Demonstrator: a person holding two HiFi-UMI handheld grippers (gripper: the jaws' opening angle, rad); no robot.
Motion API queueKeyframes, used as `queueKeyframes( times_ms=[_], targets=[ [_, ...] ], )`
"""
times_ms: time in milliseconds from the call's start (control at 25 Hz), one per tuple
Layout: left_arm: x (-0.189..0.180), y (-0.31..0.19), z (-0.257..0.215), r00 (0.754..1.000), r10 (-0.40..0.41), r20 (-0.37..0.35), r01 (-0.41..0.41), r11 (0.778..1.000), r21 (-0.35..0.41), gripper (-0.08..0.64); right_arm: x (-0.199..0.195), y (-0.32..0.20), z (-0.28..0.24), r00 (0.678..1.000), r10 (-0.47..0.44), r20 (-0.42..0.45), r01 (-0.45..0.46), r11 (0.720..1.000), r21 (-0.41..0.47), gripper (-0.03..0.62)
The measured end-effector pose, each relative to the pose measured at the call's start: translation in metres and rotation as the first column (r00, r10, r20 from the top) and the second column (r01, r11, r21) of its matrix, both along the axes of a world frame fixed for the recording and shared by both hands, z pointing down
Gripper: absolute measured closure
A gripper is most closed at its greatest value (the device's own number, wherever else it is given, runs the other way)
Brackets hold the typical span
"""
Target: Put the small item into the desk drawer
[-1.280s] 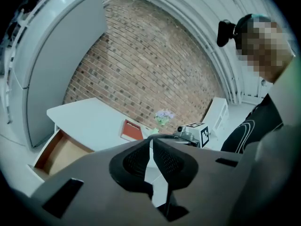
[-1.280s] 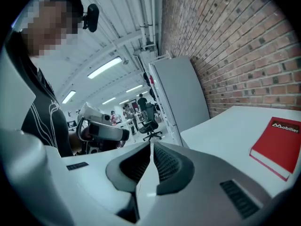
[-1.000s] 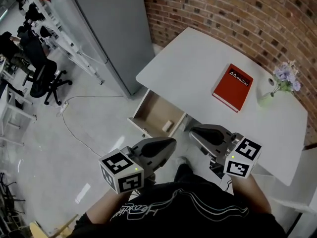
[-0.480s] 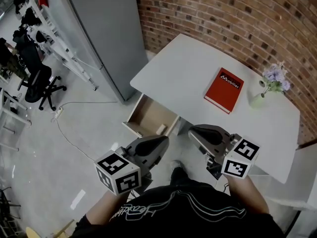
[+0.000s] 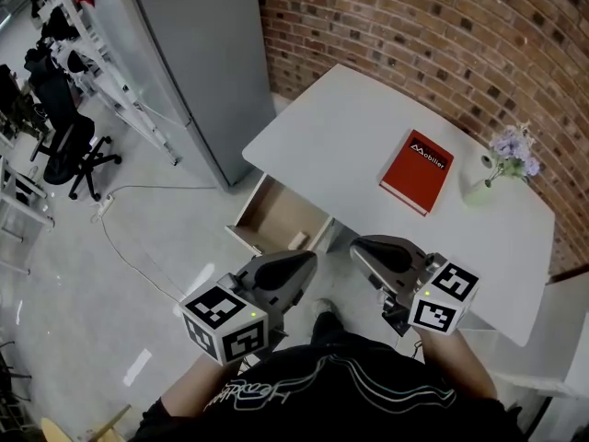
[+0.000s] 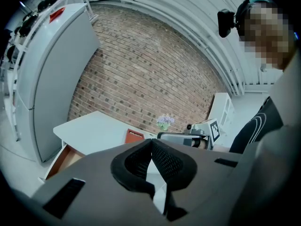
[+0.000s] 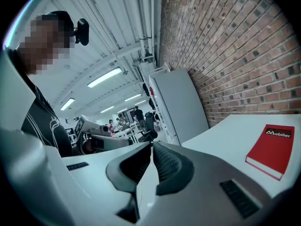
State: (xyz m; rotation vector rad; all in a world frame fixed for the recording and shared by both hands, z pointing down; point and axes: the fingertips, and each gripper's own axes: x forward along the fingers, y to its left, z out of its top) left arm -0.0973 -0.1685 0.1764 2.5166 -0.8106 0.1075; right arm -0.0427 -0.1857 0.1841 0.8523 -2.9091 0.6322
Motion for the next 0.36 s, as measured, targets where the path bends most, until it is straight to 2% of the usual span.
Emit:
queueKeyframes(
  times_ms=[360],
  targets=[
    [0.001, -0.014, 0.004, 1.000, -0.009, 0.018, 0.009, 1.000, 0.008, 0.538, -0.002, -0.015, 0.004, 1.000, -0.006, -0.012, 0.006, 1.000, -0.002, 0.541]
  ],
)
